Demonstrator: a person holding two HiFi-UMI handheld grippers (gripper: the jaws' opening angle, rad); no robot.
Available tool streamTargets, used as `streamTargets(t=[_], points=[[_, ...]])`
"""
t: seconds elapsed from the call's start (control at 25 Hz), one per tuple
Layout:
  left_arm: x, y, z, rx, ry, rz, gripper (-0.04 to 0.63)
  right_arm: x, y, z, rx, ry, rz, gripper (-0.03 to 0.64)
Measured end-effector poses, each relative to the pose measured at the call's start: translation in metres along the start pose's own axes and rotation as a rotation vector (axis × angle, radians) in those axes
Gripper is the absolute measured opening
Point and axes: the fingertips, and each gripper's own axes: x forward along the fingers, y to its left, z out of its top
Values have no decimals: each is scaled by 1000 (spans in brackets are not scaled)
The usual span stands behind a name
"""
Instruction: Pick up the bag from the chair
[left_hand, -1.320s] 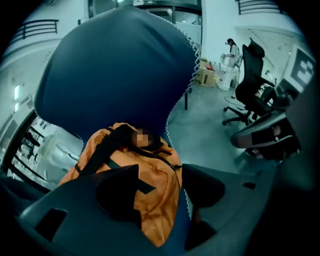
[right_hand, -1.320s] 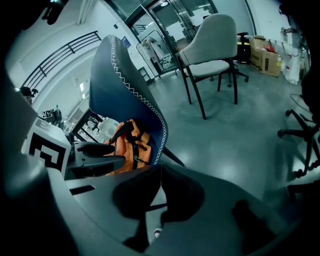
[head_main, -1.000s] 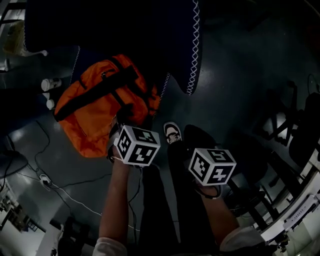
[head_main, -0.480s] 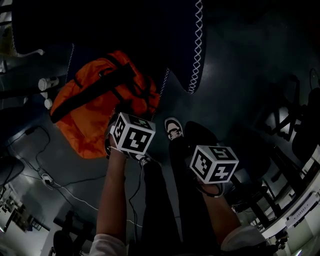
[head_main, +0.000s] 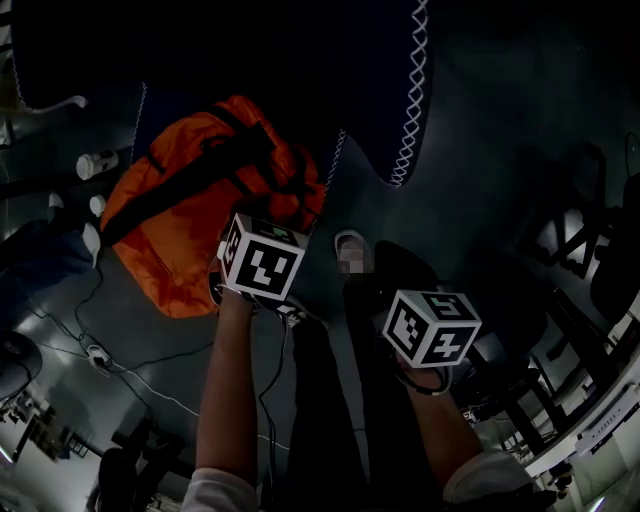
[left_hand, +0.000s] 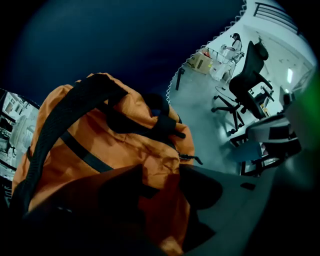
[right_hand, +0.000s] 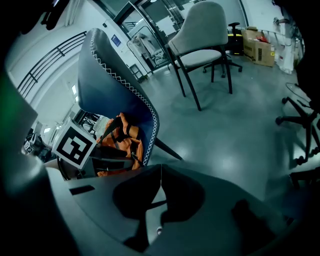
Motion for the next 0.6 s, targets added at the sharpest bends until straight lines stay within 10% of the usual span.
streamTargets(t=[0.6], points=[[-6,2,5,-73,-70,-65,72,2,15,2,-11,-5,15,33]])
